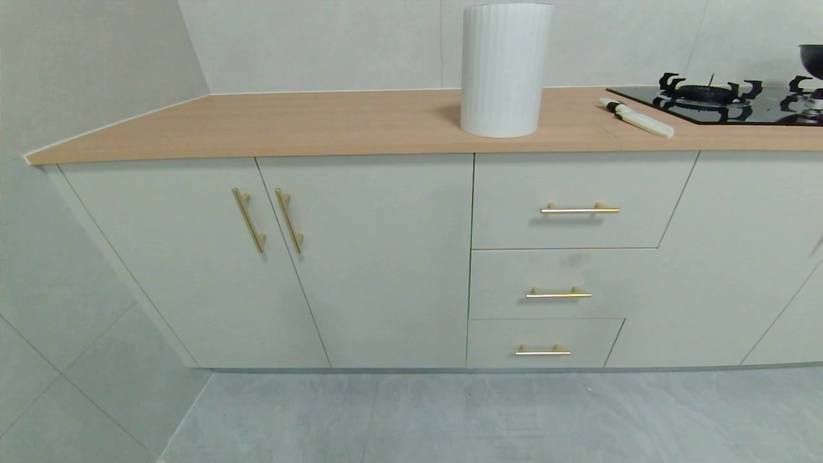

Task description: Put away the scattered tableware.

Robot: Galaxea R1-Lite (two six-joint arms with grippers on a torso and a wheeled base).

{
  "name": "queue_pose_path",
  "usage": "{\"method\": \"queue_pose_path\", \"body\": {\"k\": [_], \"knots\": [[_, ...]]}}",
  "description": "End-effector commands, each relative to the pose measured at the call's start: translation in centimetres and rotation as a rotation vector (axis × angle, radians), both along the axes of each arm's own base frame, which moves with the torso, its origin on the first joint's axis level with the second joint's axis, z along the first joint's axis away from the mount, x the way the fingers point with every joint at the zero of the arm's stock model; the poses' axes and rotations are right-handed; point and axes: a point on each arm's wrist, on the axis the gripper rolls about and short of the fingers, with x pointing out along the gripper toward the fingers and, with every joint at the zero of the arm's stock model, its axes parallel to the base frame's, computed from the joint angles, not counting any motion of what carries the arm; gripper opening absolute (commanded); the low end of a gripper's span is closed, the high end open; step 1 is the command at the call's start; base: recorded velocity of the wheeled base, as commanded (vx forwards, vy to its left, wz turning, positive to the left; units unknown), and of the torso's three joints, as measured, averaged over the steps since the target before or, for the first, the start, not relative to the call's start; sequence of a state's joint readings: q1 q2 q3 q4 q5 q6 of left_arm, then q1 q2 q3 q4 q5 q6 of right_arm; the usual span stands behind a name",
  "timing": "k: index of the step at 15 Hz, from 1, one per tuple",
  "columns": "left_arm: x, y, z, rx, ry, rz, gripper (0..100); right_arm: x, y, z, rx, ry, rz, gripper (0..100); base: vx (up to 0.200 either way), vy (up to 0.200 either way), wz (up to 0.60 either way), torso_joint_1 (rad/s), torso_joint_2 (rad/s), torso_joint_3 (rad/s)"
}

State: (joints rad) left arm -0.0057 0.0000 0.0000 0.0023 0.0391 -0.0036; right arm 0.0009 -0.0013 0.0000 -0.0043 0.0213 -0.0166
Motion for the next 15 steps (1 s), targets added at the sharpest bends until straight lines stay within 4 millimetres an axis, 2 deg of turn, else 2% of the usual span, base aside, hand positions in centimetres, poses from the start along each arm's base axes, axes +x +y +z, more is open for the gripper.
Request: {"method": "queue_pose_path", "body": {"k": [1,15], "knots": [[0.00,0.00,-0.01,-0.001,0.001,0.000,100,0.01,0.00,0.01,0.000,0.001,0.001,100,0.200,0.000,0.00,0.002,0.00,0.007],[0.00,0.00,-0.01,-0.001,0.001,0.000,100,0.01,0.00,0.01,0.000,0.001,-0.001,100,0.200,0.000,0.00,0.003,0.00,0.003]]}}
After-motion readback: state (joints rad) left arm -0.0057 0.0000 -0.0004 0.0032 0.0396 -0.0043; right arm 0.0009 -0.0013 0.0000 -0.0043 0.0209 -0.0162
